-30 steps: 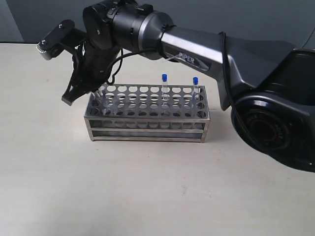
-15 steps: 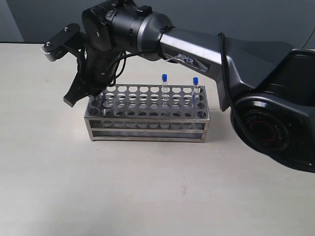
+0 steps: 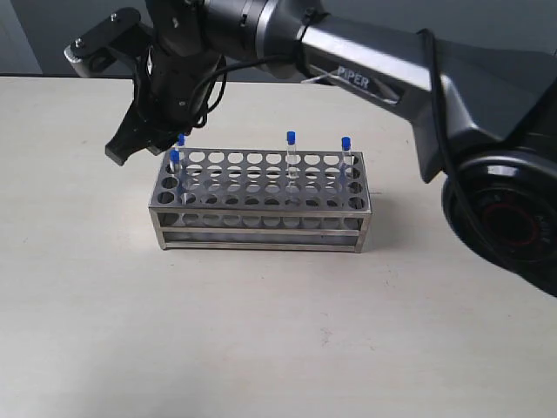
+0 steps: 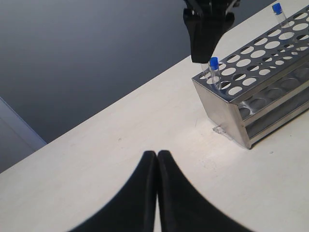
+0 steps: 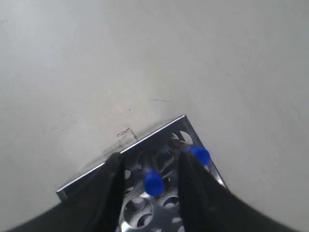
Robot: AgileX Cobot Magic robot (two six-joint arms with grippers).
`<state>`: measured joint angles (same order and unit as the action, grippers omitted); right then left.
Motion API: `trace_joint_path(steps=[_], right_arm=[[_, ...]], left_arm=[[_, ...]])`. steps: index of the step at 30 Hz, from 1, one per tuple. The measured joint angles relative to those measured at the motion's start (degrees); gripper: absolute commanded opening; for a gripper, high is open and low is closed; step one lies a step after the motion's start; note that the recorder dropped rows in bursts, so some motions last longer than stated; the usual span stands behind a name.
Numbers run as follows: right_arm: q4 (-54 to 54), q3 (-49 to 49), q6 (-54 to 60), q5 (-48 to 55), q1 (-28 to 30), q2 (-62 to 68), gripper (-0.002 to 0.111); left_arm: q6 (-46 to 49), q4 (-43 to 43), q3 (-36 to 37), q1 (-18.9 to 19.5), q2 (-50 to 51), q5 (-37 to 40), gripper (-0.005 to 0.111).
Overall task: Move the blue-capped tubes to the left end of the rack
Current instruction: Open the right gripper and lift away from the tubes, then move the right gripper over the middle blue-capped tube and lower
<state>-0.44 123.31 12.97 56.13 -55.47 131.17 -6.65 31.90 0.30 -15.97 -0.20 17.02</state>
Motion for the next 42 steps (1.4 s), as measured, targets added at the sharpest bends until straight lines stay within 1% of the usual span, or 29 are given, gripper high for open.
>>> trace_joint_path(steps=[7,12,14,18,21,24,26,29,32,42], right_arm=[[-0.9,0.0,-1.7,4.8,0.0,-3.5,0.036],[-9.2,0.0,-6.6,9.4,0.0,-4.1,0.036],[-10.9,0.0,-7.9,11.7,0.6,-4.1,0.036],[-11.1,0.0,-10.1,13.3,3.5,-4.1,0.036],[-11.1,0.0,-11.1,13.4,7.5,-4.1,0.036],[-6.5,0.0,-11.3,13.4,12.5,-4.1,0.036],[-3.8,0.0,-11.3,13.5,13.9,-4.1,0.036],[-2.8,0.0,-10.9,13.7,14.1,-4.0,0.036],[0.4,0.0,-10.3,13.8,14.1,-2.6,0.036],[2.7,-0.1,-11.0,13.8,14.4,-2.1,0.036]], left_arm=[[0.0,0.0,0.0,0.0,0.0,0.0,0.001],[0.0,0.0,0.0,0.0,0.0,0.0,0.001],[0.0,0.0,0.0,0.0,0.0,0.0,0.001],[0.0,0.0,0.0,0.0,0.0,0.0,0.001],[0.0,0.0,0.0,0.0,0.0,0.0,0.001],[0.0,0.0,0.0,0.0,0.0,0.0,0.001],[0.0,0.0,0.0,0.0,0.0,0.0,0.001],[0.0,0.0,0.0,0.0,0.0,0.0,0.001],[0.0,0.0,0.0,0.0,0.0,0.0,0.001],[0.0,0.0,0.0,0.0,0.0,0.0,0.001]])
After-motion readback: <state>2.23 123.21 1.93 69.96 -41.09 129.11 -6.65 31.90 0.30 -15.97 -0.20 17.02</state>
